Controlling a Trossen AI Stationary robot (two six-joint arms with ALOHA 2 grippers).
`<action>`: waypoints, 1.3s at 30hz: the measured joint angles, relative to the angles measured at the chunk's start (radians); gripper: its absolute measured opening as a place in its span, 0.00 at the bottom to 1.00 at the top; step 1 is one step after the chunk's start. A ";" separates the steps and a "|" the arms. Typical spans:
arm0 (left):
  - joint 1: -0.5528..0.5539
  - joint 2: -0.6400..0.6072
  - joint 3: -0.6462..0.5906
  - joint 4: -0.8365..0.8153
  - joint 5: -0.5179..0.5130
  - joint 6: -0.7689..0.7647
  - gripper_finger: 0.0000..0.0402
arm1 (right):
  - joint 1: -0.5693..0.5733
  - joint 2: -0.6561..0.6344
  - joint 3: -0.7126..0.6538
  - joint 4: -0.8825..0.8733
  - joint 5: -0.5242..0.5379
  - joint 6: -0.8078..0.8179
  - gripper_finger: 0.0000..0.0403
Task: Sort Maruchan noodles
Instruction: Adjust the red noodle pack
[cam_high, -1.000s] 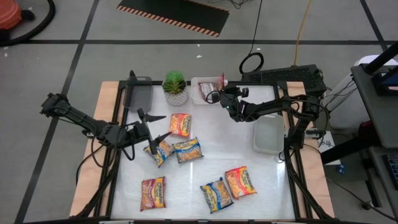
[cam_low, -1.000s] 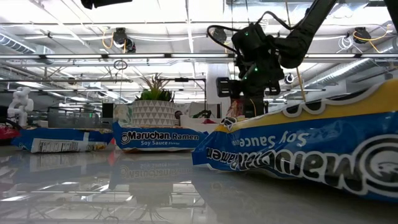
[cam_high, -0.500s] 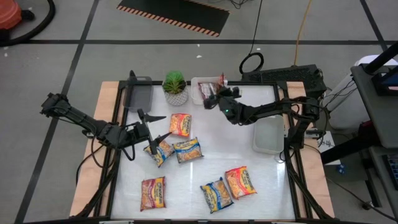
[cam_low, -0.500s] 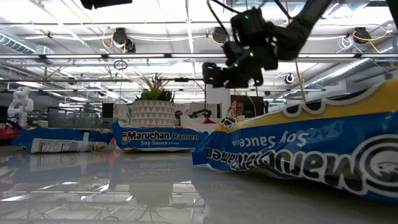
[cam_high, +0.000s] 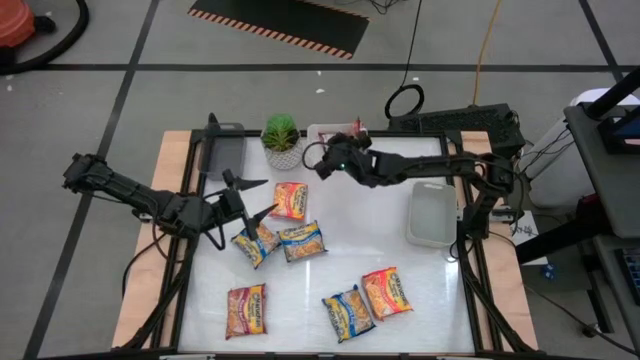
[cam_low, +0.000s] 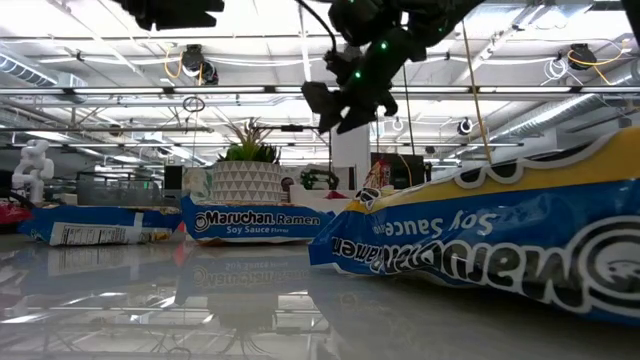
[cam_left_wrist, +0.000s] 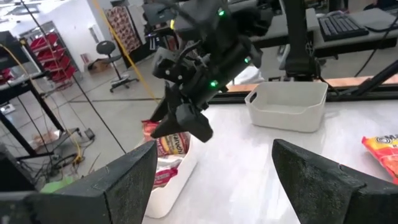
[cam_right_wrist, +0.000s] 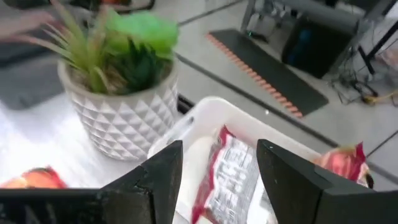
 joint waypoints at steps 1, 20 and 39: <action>0.002 0.000 0.000 -0.006 0.000 -0.002 0.80 | -0.002 0.000 -0.007 -0.005 -0.008 0.002 0.49; 0.041 0.003 0.000 -0.083 0.019 -0.072 0.80 | 0.008 0.000 -0.360 0.490 -0.141 -0.468 0.49; 0.041 0.003 0.000 -0.102 0.019 -0.089 0.80 | -0.044 0.176 -0.370 0.715 -0.136 -0.583 0.49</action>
